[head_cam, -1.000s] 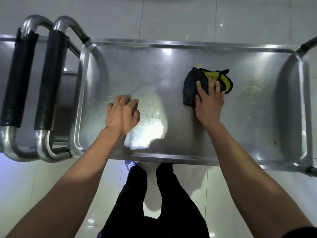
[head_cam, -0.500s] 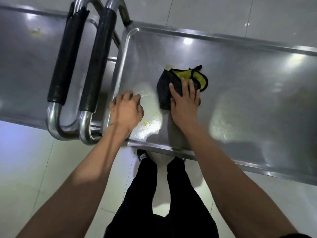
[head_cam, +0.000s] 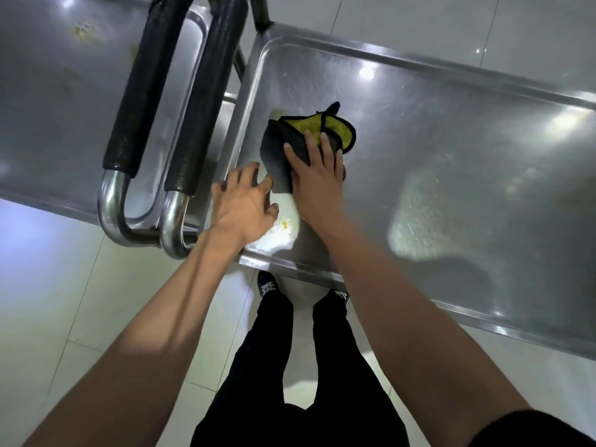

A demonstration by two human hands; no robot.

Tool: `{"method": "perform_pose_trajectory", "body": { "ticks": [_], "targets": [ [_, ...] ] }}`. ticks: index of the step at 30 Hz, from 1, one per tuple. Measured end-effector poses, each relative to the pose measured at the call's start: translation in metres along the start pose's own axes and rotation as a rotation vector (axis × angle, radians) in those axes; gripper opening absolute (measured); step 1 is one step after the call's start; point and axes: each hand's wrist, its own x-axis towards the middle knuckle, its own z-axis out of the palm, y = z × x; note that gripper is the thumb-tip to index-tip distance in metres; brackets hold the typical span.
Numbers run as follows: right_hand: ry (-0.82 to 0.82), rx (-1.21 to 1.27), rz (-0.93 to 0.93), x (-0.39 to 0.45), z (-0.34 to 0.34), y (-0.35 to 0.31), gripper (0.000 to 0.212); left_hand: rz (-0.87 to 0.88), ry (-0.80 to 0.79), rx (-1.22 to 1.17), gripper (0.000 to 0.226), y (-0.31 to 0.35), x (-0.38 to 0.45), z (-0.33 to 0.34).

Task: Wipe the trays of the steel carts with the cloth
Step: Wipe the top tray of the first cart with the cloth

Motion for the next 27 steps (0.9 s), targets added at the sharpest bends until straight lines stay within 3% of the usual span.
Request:
{"method": "perform_pose_trajectory", "body": {
  "ticks": [6,19,27],
  "targets": [
    [0.031,0.022,0.067,-0.017,-0.005,0.024,0.051,-0.065,-0.021,0.016,0.057,0.025,0.002,-0.002],
    [0.123,0.046,0.364,-0.102,-0.057,0.176,0.051,0.301,0.073,0.038,0.032,0.149,0.05,-0.022],
    [0.174,0.05,0.418,-0.132,-0.073,0.226,0.051,0.335,0.055,0.06,0.028,0.182,0.067,-0.014]
  ]
}}
